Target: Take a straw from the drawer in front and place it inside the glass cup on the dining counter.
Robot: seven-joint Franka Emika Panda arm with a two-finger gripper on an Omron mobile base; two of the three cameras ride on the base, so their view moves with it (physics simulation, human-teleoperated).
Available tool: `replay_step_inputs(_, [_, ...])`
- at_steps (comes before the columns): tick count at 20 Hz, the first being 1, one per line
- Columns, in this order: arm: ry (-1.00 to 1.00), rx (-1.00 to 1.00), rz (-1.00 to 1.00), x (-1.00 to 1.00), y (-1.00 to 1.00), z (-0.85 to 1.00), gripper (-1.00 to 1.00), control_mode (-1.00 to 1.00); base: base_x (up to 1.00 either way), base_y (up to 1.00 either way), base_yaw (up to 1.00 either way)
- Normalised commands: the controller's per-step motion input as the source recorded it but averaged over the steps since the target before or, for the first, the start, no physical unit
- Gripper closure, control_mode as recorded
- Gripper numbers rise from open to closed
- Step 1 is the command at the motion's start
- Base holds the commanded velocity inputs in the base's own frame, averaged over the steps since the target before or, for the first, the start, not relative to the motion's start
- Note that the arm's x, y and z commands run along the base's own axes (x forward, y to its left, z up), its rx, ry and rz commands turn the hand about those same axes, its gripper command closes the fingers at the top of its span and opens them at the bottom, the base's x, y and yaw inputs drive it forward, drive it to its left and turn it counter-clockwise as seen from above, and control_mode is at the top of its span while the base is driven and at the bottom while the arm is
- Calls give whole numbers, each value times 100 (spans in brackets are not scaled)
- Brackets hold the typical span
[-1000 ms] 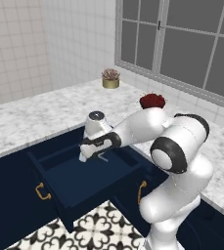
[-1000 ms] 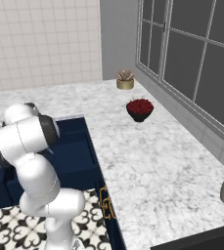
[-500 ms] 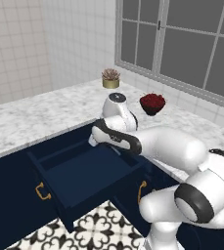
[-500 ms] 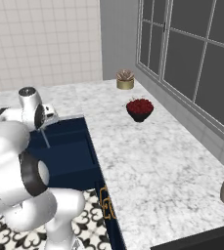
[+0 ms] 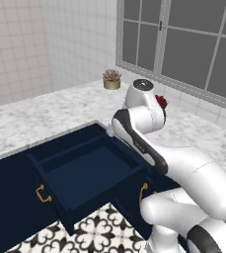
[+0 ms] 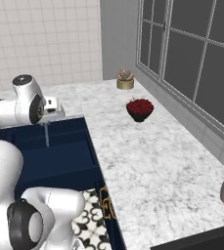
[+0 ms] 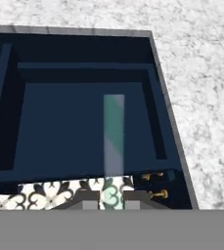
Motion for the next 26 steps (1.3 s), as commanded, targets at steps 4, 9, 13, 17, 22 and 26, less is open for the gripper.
replay_step_inputs(4, [-15, 12, -11, -76, -52, 15, 100, -100, 0, 0, 0])
replay_step_inputs(9, [-4, 2, -1, -16, -4, 1, 100, 100, -80, -2, -4])
replay_step_inputs(13, [0, 0, 0, 0, 0, 0, 100, 100, -100, 65, 12])
replay_step_inputs(17, [0, 0, 0, 0, 0, 0, 100, 100, -44, 100, 38])
replay_step_inputs(22, [0, 0, 0, 0, 0, 0, 100, 100, -3, 100, 28])
replay_step_inputs(26, [0, 0, 0, 0, 0, 0, 100, 100, 10, 100, 14])
